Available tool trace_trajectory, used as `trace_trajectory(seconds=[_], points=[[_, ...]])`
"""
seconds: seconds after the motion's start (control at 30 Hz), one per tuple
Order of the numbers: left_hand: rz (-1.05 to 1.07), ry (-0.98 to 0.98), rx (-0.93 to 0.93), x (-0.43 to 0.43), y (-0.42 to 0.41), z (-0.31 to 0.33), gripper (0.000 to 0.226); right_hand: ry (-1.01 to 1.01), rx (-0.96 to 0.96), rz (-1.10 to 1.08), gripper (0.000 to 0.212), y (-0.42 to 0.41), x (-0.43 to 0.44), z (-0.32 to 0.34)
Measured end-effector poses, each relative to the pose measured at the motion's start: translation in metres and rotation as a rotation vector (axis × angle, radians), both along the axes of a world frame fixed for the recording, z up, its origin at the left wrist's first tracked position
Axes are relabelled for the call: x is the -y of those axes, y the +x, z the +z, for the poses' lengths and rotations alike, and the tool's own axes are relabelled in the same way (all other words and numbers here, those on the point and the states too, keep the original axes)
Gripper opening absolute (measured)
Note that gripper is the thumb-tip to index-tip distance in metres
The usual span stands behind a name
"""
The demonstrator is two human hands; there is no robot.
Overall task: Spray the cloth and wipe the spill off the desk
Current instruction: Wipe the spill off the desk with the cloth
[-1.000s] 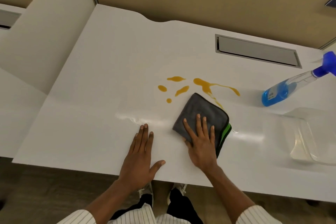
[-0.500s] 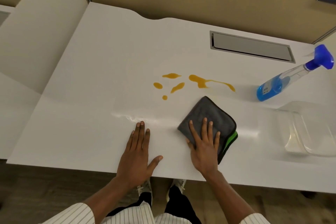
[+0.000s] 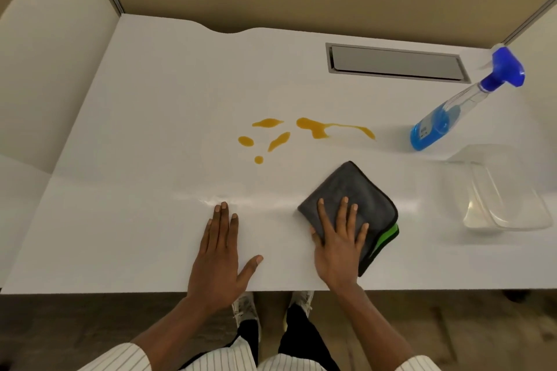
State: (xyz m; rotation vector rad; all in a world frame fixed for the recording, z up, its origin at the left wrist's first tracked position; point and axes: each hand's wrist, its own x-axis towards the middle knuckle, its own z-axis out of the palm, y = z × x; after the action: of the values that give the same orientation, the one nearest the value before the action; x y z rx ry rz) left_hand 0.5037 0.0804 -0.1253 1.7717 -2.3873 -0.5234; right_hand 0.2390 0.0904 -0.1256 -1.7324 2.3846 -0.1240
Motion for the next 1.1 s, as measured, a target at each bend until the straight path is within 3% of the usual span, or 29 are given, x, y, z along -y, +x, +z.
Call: trace_trajectory(seconds=[0.2, 0.37, 0.5, 0.63, 0.77, 0.93, 1.1], points=[[-0.001, -0.025, 0.008, 0.000, -0.002, -0.003, 0.103, 0.002, -0.039, 0.288, 0.062, -0.024, 0.038, -0.001], [0.000, -0.020, -0.007, 0.000, -0.001, -0.003, 0.101, 0.024, -0.026, 0.040, 0.061, -0.071, 0.054, -0.002], [0.000, -0.001, 0.011, 0.001, -0.002, 0.000, 0.101, -0.047, -0.017, -0.113, 0.061, -0.025, 0.018, -0.005], [0.011, -0.020, 0.012, 0.000, -0.003, -0.002, 0.102, -0.044, 0.013, 0.186, 0.064, 0.025, -0.004, -0.007], [0.018, -0.041, -0.001, 0.000, -0.004, -0.005, 0.102, -0.035, 0.018, 0.368, 0.065, 0.007, 0.026, -0.003], [0.010, -0.037, 0.007, 0.000, -0.004, -0.005, 0.102, 0.004, 0.019, 0.077, 0.061, -0.031, 0.054, -0.002], [0.022, -0.025, 0.012, 0.001, -0.007, -0.003, 0.101, -0.020, 0.049, -0.185, 0.067, 0.009, 0.017, -0.004]])
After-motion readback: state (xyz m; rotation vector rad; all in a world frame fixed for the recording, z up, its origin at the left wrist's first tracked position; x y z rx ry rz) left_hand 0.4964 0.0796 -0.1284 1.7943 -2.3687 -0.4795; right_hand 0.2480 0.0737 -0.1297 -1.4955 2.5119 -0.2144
